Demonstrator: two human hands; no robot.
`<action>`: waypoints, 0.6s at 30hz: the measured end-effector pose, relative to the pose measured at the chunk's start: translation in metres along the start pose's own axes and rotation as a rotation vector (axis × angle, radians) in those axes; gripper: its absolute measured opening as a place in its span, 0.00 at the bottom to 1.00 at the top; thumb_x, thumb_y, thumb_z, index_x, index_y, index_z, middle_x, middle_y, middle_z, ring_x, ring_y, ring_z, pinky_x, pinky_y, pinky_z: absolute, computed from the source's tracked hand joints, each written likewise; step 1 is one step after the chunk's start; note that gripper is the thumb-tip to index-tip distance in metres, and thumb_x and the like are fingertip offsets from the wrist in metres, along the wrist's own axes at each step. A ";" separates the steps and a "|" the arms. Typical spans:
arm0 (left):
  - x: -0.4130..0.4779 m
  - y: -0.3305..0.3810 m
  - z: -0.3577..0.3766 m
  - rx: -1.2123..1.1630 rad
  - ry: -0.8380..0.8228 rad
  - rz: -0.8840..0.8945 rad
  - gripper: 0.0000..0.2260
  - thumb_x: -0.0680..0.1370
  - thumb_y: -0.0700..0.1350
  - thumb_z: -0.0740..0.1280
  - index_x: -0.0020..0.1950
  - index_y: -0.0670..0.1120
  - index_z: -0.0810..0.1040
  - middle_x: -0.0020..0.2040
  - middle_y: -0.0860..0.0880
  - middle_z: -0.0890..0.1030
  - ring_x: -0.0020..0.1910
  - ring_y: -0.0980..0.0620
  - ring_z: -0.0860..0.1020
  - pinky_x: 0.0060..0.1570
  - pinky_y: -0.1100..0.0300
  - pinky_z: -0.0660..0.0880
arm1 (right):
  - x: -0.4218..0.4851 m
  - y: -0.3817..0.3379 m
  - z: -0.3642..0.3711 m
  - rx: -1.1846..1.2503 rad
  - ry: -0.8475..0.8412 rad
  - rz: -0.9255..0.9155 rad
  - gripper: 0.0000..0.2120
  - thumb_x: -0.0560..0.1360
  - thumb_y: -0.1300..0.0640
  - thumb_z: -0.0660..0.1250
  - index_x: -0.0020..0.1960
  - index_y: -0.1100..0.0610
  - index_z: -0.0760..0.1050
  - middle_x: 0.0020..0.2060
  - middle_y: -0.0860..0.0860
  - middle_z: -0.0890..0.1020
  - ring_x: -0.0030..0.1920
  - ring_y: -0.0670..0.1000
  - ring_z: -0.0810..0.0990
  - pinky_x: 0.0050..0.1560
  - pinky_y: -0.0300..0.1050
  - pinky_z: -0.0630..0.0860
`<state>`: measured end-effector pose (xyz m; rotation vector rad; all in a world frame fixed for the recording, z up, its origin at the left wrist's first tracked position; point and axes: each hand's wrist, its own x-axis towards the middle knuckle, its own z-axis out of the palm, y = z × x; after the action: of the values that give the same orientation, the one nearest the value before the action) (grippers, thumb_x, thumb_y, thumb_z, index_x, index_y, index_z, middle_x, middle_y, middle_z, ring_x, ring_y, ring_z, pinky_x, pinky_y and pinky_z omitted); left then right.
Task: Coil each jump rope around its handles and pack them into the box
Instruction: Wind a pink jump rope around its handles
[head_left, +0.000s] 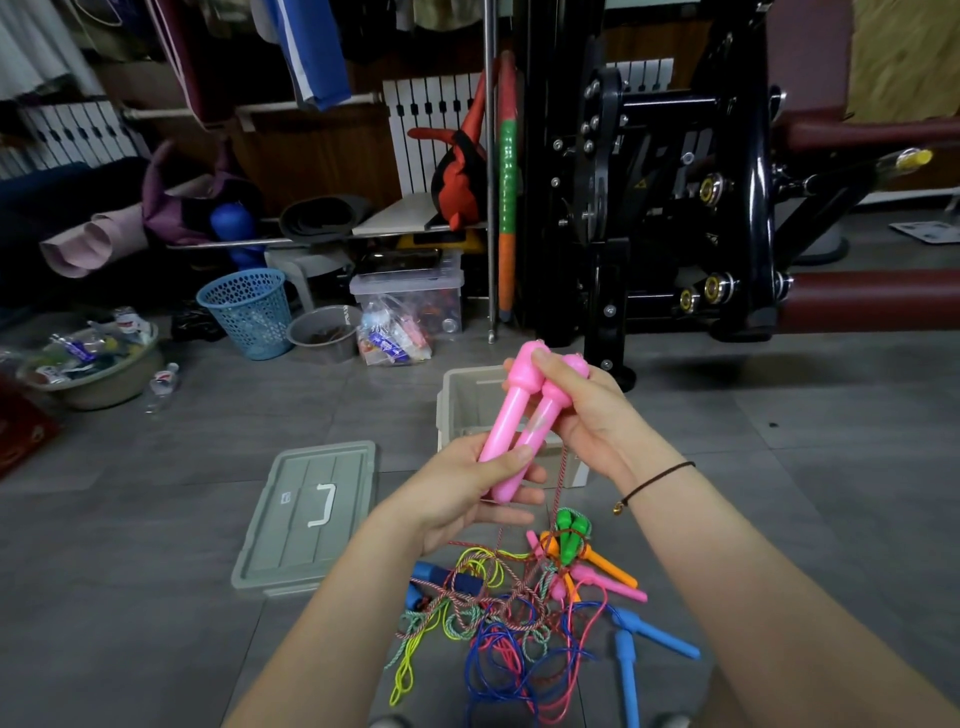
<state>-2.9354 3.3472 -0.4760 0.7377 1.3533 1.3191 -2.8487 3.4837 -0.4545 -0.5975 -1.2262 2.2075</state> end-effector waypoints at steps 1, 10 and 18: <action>0.000 0.000 0.001 0.002 0.003 0.001 0.12 0.77 0.44 0.65 0.59 0.42 0.74 0.41 0.48 0.83 0.38 0.53 0.82 0.36 0.60 0.80 | 0.000 0.001 0.000 -0.019 0.007 0.005 0.26 0.65 0.55 0.72 0.59 0.66 0.75 0.52 0.61 0.83 0.51 0.56 0.82 0.56 0.51 0.79; -0.005 0.008 -0.010 -0.037 -0.020 0.030 0.14 0.74 0.46 0.66 0.57 0.42 0.76 0.40 0.47 0.80 0.32 0.56 0.77 0.30 0.65 0.76 | 0.000 -0.013 -0.008 -0.214 0.075 0.104 0.33 0.75 0.33 0.52 0.56 0.61 0.76 0.50 0.62 0.83 0.49 0.61 0.82 0.52 0.57 0.79; -0.007 0.007 -0.015 -0.012 -0.001 0.041 0.12 0.77 0.44 0.65 0.60 0.42 0.75 0.40 0.48 0.80 0.33 0.55 0.76 0.30 0.65 0.76 | -0.003 -0.012 -0.015 -0.412 0.068 0.072 0.28 0.78 0.38 0.54 0.59 0.61 0.77 0.47 0.61 0.84 0.47 0.62 0.84 0.47 0.52 0.81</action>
<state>-2.9492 3.3377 -0.4695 0.7610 1.3344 1.3578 -2.8340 3.4965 -0.4508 -0.8812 -1.6596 1.9795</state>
